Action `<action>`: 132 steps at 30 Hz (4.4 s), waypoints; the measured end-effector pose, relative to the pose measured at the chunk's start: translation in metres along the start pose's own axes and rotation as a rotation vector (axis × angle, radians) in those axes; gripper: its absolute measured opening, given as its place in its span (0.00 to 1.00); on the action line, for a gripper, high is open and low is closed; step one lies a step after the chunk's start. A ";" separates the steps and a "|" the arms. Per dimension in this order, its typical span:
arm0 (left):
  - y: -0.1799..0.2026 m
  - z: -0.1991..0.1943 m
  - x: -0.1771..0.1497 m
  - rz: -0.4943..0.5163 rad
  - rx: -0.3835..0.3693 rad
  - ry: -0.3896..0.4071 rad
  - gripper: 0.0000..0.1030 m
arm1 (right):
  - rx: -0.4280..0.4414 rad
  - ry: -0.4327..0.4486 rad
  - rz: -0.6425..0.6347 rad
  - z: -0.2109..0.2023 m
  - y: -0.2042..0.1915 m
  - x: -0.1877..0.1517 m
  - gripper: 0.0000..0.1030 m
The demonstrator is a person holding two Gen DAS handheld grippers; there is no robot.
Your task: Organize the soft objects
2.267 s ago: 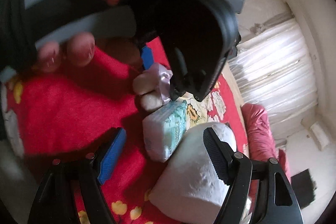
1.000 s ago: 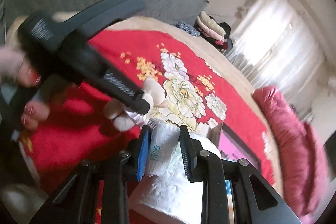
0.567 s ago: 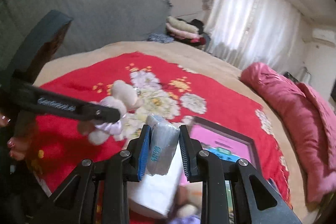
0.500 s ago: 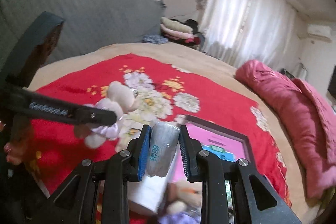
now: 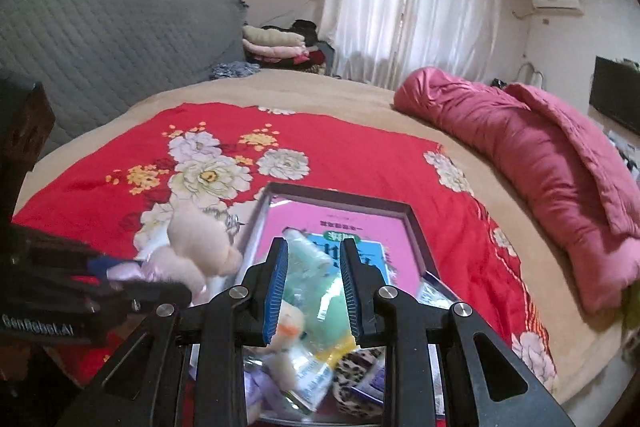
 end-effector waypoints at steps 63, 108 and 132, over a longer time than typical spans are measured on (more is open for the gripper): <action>0.027 0.052 0.037 0.031 0.140 -0.094 0.52 | -0.029 -0.012 0.232 -0.003 0.066 -0.025 0.74; 0.017 -0.019 0.012 0.022 0.288 0.012 0.63 | -0.182 -0.009 0.231 -0.036 0.044 -0.022 0.75; 0.025 -0.030 -0.016 0.040 0.327 0.002 0.63 | -0.171 -0.104 0.307 -0.046 0.033 -0.042 0.75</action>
Point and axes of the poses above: each gripper's, at about its wrist camera, not at the fingertips, and z roughly the way its jaws point, y to its right, x to its top, the point moved 4 cm from there along z, roughly the way its jaws point, and after that the axes turned 9 degrees about z, right-handed, at the moved point
